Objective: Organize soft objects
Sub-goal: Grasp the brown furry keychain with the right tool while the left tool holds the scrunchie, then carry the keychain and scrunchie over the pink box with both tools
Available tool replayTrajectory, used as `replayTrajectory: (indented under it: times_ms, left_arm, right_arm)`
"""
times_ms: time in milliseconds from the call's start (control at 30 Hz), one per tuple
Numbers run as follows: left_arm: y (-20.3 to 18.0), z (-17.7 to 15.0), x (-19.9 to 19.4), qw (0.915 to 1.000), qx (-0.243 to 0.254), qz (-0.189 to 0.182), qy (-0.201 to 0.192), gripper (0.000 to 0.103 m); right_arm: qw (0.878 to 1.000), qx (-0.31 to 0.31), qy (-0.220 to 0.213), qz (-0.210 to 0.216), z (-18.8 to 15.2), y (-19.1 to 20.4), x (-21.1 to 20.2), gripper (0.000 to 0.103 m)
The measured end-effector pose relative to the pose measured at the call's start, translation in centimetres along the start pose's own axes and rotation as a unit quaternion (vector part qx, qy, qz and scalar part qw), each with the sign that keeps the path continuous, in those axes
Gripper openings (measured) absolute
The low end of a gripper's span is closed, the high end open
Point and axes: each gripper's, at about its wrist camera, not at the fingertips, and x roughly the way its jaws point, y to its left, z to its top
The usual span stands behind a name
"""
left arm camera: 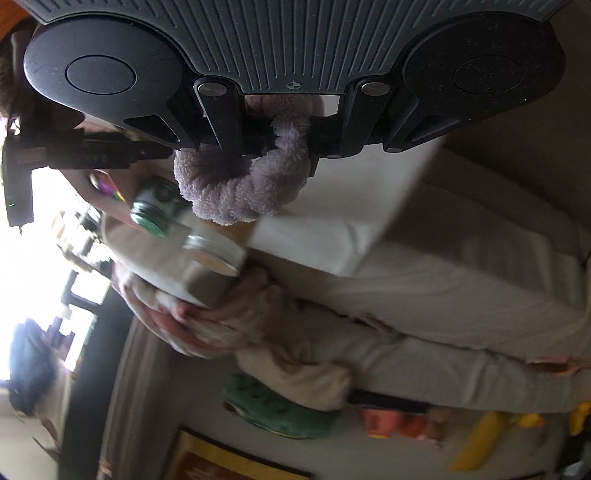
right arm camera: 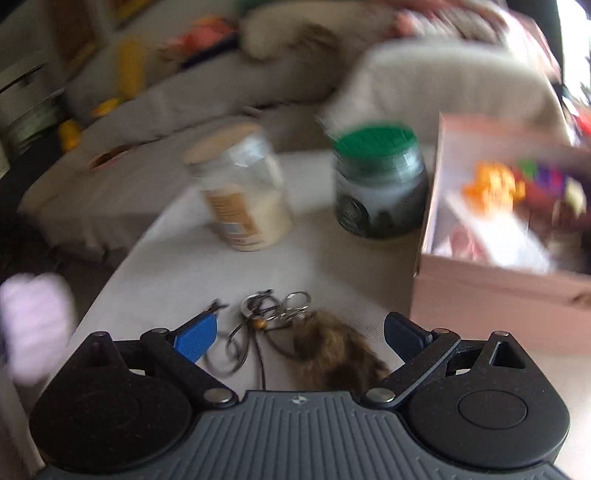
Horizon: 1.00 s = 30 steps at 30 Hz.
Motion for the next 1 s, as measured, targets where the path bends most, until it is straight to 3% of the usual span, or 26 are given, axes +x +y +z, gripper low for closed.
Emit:
replayTrajectory:
  times_ms: [133, 200, 300, 333, 400, 433, 467, 533, 567, 667, 800, 1000]
  left_arm:
    - [1.5, -0.2, 0.1, 0.9997, -0.022, 0.005, -0.001, 0.015]
    - [1.7, -0.4, 0.8, 0.9994, -0.034, 0.002, 0.009, 0.015]
    - [2.1, -0.7, 2.0, 0.9972, -0.060, 0.001, 0.044, 0.015]
    - [2.1, -0.8, 2.6, 0.9962, -0.065, 0.005, 0.058, 0.015]
    - [2.2, -1.1, 2.9, 0.9935, -0.071, 0.026, 0.086, 0.015]
    - [2.2, -1.2, 3.1, 0.9915, -0.072, 0.040, 0.101, 0.015]
    - [1.9, -1.3, 3.4, 0.9899, -0.070, 0.050, 0.112, 0.015]
    - [1.3, -1.6, 3.5, 0.9917, -0.050, 0.040, 0.111, 0.015]
    - [0.8, -1.7, 3.2, 0.9939, -0.034, 0.025, 0.102, 0.015]
    - [-0.8, -1.8, 2.5, 0.9972, 0.002, -0.013, 0.074, 0.016]
    - [-3.0, -1.3, 1.7, 0.9958, 0.044, -0.033, 0.073, 0.016]
    - [-9.0, 0.4, 0.3, 0.9851, 0.086, -0.126, 0.080, 0.016]
  right_arm:
    - [1.000, -0.024, 0.008, 0.018, -0.5, 2.6, 0.8, 0.101]
    - [0.996, -0.083, 0.015, -0.008, -1.2, 5.0, 1.5, 0.101]
    - [0.982, -0.182, 0.011, -0.059, -2.5, 7.2, 2.4, 0.099]
    - [0.981, -0.189, 0.005, -0.052, -2.6, 7.2, 2.3, 0.095]
    - [0.981, -0.190, 0.004, -0.049, -2.4, 6.7, 1.6, 0.084]
    - [0.981, -0.191, 0.005, -0.047, -2.3, 6.3, 1.2, 0.069]
    - [0.980, -0.193, 0.006, -0.046, -2.1, 6.0, 0.7, 0.046]
    - [0.980, -0.193, 0.022, -0.040, -1.5, 5.1, 0.0, 0.021]
    - [0.981, -0.189, 0.026, -0.035, -1.4, 4.6, -0.5, 0.016]
    - [0.983, -0.181, 0.006, -0.028, -1.9, 3.7, -3.8, 0.014]
    - [0.986, -0.159, -0.038, -0.002, -2.2, 1.9, -10.8, 0.013]
    - [0.971, -0.172, -0.165, -0.024, -2.3, 0.5, -23.9, 0.013]
